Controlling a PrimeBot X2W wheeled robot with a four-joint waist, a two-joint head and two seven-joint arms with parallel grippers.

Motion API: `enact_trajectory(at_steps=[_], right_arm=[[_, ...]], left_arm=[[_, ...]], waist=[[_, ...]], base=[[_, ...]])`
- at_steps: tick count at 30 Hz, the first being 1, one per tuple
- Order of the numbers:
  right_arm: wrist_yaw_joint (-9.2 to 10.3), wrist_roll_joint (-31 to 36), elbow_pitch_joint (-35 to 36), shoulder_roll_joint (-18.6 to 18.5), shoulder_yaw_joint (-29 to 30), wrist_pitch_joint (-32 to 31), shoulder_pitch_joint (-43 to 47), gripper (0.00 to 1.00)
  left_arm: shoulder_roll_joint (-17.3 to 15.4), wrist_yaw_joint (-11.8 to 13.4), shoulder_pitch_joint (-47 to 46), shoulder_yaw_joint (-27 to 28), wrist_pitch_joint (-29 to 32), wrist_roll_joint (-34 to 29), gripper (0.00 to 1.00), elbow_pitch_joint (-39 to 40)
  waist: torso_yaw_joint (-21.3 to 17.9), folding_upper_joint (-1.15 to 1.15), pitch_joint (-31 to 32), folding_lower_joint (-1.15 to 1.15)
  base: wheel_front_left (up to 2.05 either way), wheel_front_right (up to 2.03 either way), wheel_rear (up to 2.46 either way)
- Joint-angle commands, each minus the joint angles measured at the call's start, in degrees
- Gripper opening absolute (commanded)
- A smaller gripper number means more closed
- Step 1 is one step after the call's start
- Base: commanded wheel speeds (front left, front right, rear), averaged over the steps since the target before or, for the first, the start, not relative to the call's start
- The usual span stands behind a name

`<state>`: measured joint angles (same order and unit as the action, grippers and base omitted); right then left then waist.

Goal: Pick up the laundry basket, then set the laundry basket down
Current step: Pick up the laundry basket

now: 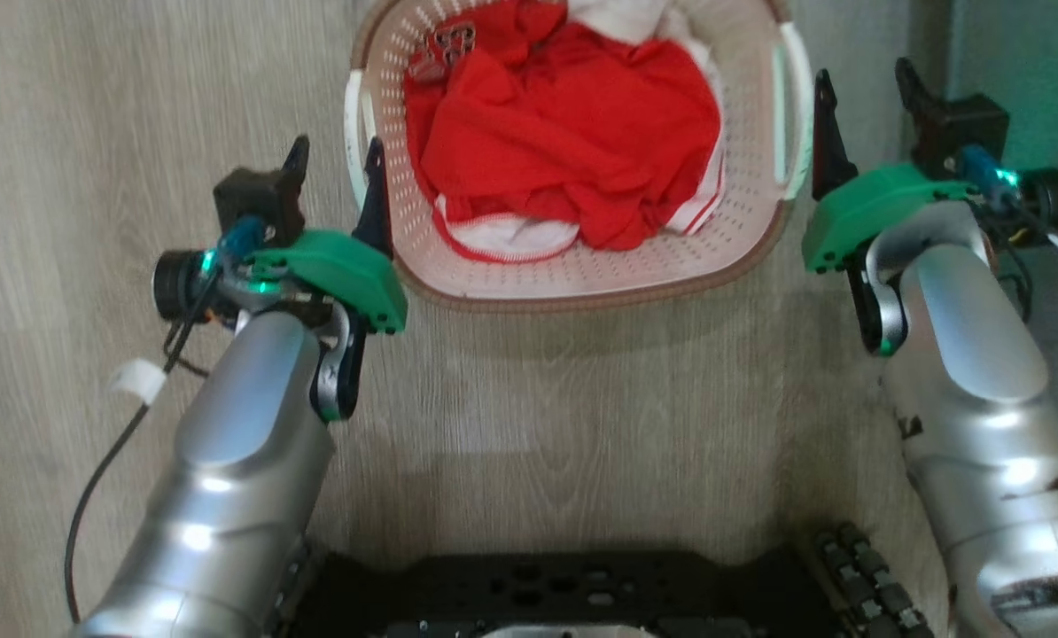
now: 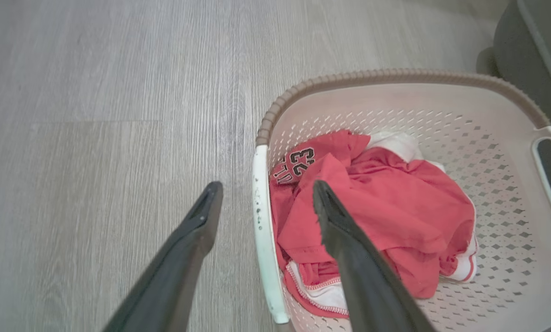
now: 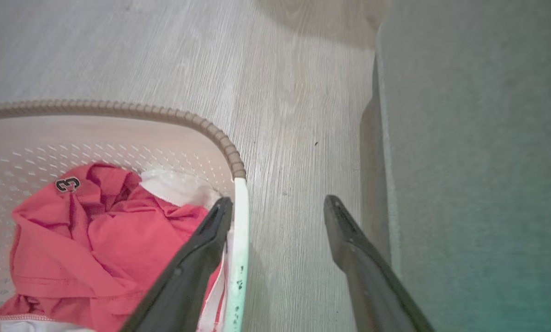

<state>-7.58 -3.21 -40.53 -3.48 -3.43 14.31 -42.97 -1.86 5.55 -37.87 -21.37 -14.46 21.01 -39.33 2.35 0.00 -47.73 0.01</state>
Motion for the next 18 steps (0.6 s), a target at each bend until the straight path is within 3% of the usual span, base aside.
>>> enact_trajectory(at_steps=[1,18], right_arm=[[0.09,0.31,0.69,0.60,-0.86,0.69,0.83,1.00],[0.09,-1.80,-5.10,0.60,-3.12,0.69,-4.67,1.00]], left_arm=[[-1.02,0.15,0.47,0.97,-0.54,0.42,1.00,0.55],[-1.02,0.96,-8.93,-5.66,-0.54,6.19,1.00,-9.39]], waist=[[0.67,0.00,-1.93,-0.01],[1.18,0.00,-8.75,-0.01]], base=[[0.00,0.00,0.00],[0.00,0.00,0.00]])
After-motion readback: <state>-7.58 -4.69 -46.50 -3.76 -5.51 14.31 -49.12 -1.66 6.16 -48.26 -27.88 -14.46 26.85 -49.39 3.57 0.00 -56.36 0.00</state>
